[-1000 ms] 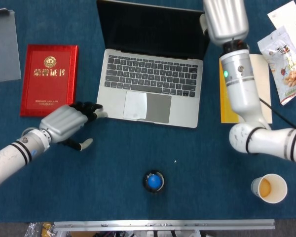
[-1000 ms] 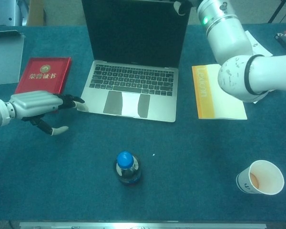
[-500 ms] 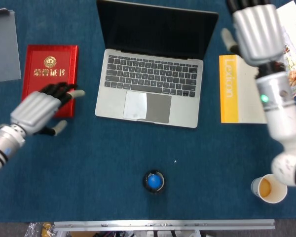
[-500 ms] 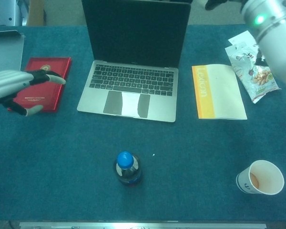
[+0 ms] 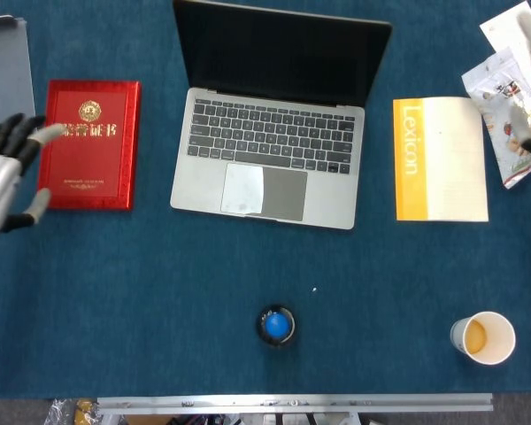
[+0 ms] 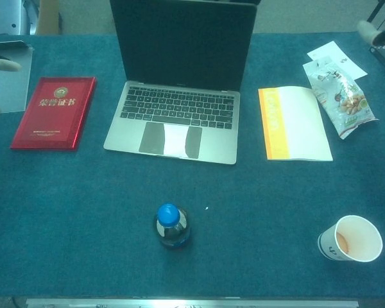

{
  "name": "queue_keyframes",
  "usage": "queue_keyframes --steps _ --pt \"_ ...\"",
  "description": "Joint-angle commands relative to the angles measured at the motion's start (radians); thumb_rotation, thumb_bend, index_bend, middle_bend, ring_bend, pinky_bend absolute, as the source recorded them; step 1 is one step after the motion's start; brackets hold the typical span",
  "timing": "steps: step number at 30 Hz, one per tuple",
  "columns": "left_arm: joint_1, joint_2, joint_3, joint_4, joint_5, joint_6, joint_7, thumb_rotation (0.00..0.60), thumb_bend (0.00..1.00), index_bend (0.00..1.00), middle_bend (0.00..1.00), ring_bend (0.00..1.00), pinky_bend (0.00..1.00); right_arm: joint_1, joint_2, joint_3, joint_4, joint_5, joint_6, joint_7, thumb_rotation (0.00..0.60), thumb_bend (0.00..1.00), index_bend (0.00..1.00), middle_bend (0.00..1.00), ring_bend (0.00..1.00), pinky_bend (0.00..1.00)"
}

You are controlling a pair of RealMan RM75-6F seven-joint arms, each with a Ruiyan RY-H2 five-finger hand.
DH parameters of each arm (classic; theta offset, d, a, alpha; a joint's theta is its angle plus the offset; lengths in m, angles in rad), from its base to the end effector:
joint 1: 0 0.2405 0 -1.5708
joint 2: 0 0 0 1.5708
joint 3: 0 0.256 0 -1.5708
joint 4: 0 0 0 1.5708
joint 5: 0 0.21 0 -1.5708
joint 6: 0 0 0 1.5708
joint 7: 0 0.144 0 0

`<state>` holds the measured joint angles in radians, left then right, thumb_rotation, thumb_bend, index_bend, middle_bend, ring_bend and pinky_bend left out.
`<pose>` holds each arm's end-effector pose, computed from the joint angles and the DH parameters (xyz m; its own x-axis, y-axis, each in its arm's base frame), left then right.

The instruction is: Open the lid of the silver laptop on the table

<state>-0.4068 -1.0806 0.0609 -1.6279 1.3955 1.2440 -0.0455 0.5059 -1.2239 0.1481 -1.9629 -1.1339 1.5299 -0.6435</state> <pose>-0.2825 0.2506 0.1316 0.4160 0.2175 0.8829 0.9063 -0.1789 -0.3829 -0.1704 -0.2794 0.1295 0.5093 0.1204 0.8521 -0.8521 -0.0684 0.5190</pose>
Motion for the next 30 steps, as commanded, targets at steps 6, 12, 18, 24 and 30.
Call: queue_keyframes --steps 6,12,18,24,30 --pt "0.107 0.039 -0.01 -0.033 -0.011 0.114 -0.023 0.6 0.42 0.13 0.08 0.01 0.05 -0.143 -0.002 -0.079 0.047 -0.084 0.084 0.144 0.6 0.3 0.0 0.07 0.0 0.02" --pt "0.177 0.048 -0.01 -0.035 0.005 0.195 -0.033 0.6 0.42 0.13 0.08 0.01 0.05 -0.2 -0.019 -0.09 0.084 -0.11 0.108 0.193 0.6 0.3 0.0 0.07 0.0 0.02" --pt "0.244 0.052 -0.004 -0.051 0.011 0.25 -0.049 0.6 0.42 0.14 0.09 0.0 0.05 -0.244 -0.034 -0.088 0.116 -0.119 0.11 0.237 0.6 0.3 0.0 0.07 0.0 0.02" --pt "0.297 0.054 0.007 -0.062 0.042 0.297 -0.043 0.6 0.42 0.14 0.09 0.0 0.05 -0.271 -0.037 -0.073 0.135 -0.132 0.113 0.264 0.6 0.3 0.0 0.07 0.0 0.02" --pt "0.32 0.054 0.006 -0.066 0.055 0.299 -0.046 0.6 0.42 0.14 0.09 0.0 0.05 -0.293 -0.034 -0.058 0.151 -0.117 0.088 0.31 0.6 0.3 0.0 0.07 0.0 0.02"
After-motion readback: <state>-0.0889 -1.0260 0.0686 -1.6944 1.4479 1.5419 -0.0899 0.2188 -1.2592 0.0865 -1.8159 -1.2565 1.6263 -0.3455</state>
